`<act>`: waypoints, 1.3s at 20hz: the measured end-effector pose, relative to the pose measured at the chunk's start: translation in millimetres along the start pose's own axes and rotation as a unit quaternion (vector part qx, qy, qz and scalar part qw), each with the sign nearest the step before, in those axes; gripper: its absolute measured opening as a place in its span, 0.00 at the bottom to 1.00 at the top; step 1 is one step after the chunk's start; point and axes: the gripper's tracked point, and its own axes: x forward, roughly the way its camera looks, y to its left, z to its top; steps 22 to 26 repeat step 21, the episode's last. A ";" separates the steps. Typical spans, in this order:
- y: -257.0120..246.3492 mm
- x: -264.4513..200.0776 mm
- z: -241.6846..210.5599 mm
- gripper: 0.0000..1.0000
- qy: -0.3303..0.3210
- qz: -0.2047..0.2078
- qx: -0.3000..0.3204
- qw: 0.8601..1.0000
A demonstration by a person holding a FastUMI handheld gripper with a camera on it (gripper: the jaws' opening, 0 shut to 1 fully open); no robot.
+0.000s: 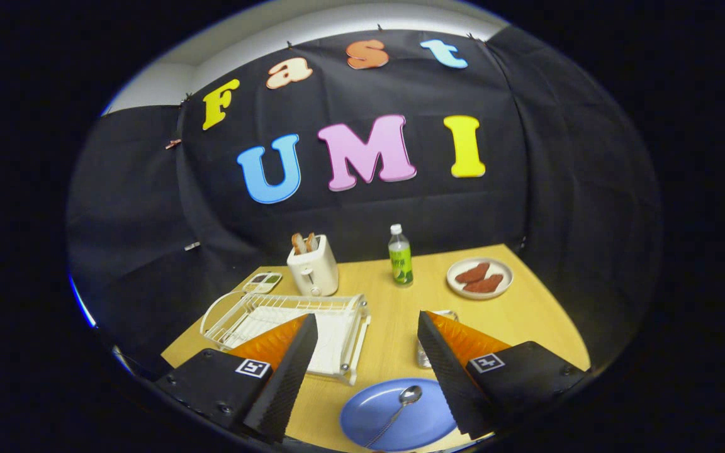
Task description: Take the plate from the dish rack, then take the spoon from the basket and place it into the plate.
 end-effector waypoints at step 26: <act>3.6 -42.2 74.5 0.98 -0.095 -0.039 -0.015 0.995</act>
